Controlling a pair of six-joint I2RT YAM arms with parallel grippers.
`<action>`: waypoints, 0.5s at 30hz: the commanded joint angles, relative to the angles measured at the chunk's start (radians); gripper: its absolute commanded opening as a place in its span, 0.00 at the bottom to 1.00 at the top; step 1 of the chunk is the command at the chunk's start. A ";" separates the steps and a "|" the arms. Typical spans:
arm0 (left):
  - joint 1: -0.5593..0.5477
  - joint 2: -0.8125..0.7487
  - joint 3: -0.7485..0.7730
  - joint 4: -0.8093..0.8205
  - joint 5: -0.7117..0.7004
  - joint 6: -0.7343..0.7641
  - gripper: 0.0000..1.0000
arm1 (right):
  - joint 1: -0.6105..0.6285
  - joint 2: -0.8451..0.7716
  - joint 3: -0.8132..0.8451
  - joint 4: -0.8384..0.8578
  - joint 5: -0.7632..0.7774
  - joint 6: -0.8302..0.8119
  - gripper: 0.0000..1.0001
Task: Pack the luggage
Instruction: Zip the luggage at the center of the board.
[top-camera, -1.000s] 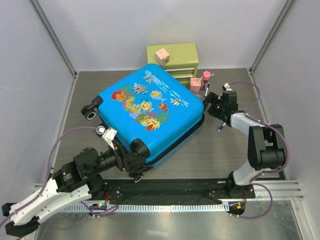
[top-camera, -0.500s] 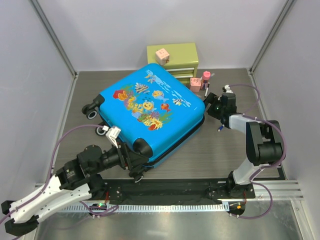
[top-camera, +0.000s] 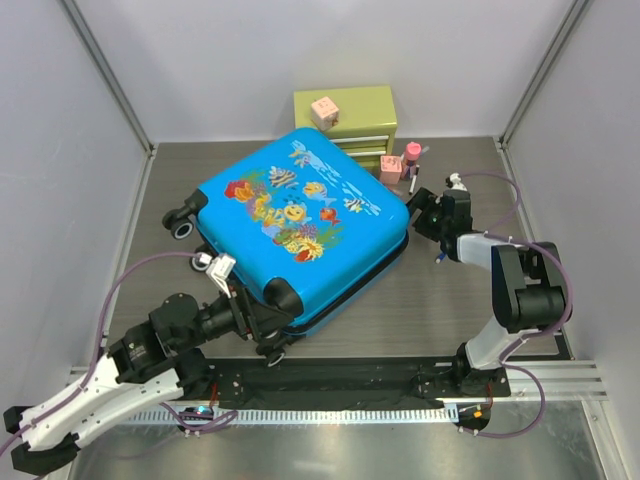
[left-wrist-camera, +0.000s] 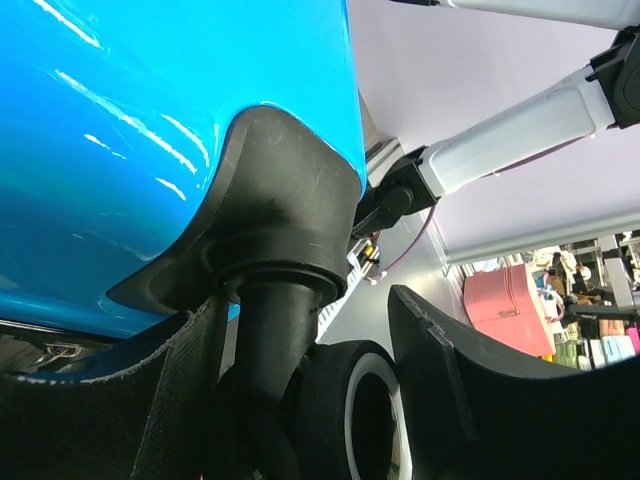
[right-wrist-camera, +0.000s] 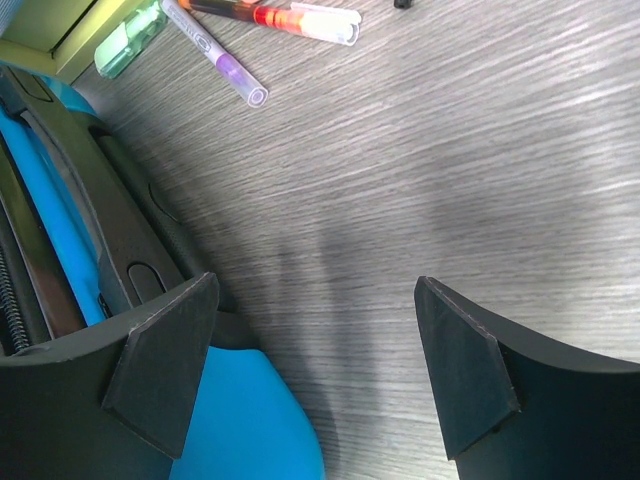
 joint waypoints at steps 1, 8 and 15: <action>-0.001 -0.031 0.084 0.408 0.031 0.005 0.00 | 0.119 0.007 -0.094 -0.262 -0.119 -0.115 0.85; -0.001 -0.006 0.026 0.344 0.025 -0.006 0.00 | 0.109 -0.155 -0.073 -0.482 0.049 -0.144 0.86; -0.001 -0.023 -0.064 0.400 0.043 -0.053 0.00 | -0.040 -0.452 -0.050 -0.696 0.146 -0.128 0.97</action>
